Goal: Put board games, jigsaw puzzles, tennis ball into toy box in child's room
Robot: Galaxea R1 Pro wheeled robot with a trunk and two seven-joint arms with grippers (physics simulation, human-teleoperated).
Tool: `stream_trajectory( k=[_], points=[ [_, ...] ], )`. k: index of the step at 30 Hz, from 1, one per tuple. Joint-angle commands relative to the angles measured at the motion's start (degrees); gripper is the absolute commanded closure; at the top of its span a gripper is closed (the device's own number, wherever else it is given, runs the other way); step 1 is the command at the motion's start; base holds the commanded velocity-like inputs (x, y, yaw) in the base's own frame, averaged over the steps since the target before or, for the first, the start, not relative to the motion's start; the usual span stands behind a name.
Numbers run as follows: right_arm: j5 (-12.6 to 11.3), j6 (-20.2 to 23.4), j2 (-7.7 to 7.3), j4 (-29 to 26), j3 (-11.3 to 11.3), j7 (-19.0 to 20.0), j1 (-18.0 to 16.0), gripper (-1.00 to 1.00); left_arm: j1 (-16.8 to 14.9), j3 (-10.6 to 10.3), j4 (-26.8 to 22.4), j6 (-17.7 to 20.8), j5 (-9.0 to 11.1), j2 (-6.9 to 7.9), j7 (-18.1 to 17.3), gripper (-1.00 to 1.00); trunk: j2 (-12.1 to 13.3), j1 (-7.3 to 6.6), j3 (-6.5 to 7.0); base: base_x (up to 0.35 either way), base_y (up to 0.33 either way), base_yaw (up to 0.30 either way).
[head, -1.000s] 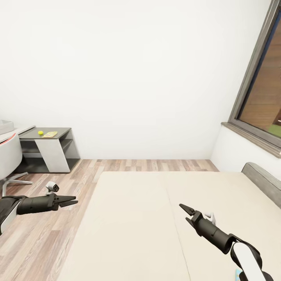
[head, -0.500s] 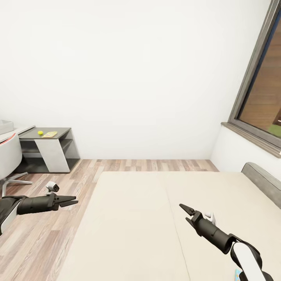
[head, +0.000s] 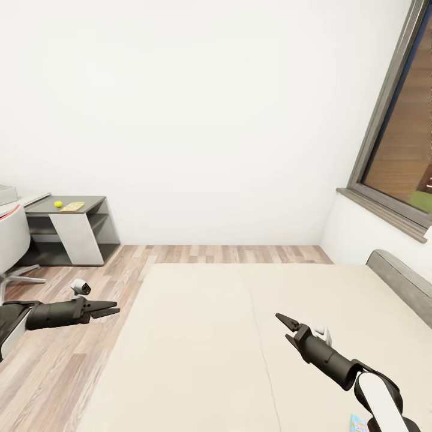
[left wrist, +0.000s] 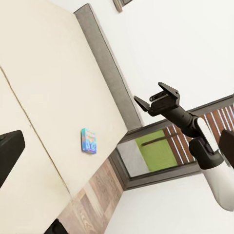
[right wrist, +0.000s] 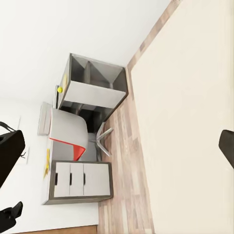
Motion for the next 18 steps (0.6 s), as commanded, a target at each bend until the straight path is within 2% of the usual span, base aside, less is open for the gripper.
stream_trajectory(
  k=[1,18],
  points=[
    [0.23,0.31,0.01,0.00,-0.09,0.30,-0.05,-1.00,-0.08,-0.29,0.02,0.61,0.23,0.08,-0.19,-1.00,-0.14,0.04,-0.13,0.000,-0.178,0.000],
    [0.23,0.31,0.02,0.01,-0.08,0.31,-0.05,-1.00,-0.08,-0.29,0.02,0.61,0.23,0.06,-0.19,-1.00,-0.14,0.04,-0.13,0.000,-0.182,0.000]
  ],
)
